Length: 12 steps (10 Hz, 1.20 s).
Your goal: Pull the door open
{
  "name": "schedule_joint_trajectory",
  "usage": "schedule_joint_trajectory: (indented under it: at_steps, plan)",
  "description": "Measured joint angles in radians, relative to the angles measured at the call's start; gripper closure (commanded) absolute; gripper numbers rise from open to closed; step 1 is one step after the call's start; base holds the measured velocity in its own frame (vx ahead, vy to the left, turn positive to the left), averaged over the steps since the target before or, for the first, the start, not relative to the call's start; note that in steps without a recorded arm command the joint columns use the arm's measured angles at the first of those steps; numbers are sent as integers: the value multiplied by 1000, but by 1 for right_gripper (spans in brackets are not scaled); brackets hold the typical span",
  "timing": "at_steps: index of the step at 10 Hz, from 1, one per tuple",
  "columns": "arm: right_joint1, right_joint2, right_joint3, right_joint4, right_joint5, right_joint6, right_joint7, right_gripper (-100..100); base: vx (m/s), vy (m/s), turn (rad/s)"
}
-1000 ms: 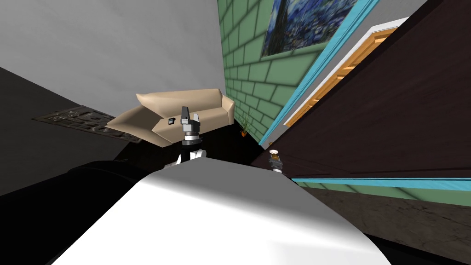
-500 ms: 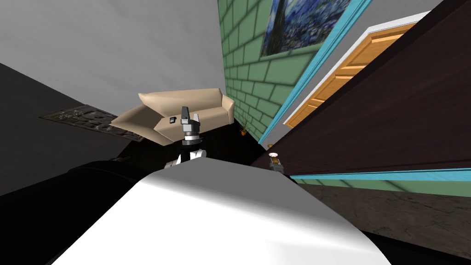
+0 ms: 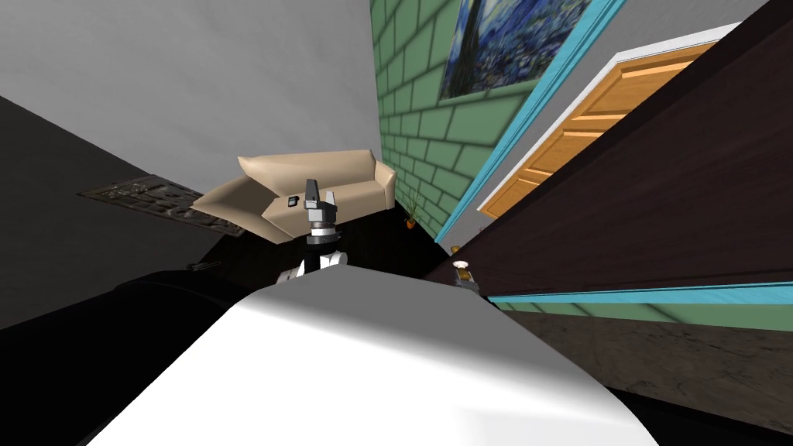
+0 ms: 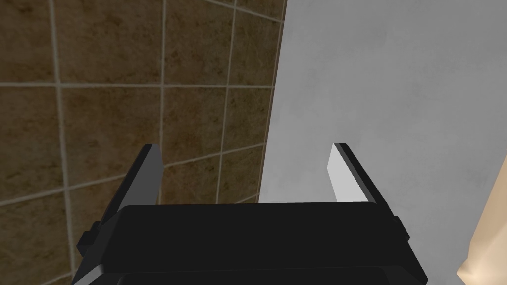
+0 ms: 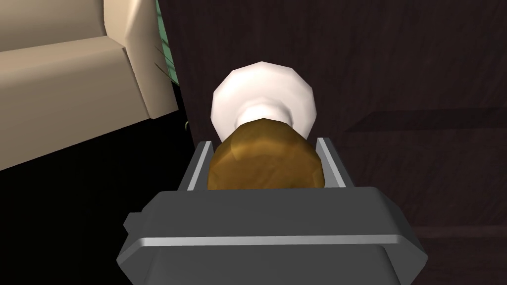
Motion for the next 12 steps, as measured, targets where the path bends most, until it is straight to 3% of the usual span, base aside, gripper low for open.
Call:
schedule_joint_trajectory:
  at_steps: [4,5,10,12]
  plan:
    - [2,-3,30,114,15,-117,-55,100,-4,12,49]
    - [13,-8,38,134,18,-147,-68,100,-8,2,2]
    - [30,-7,69,221,33,-258,-105,100,-15,-6,40]
    - [31,-7,90,293,43,-324,-143,100,-33,-10,34]
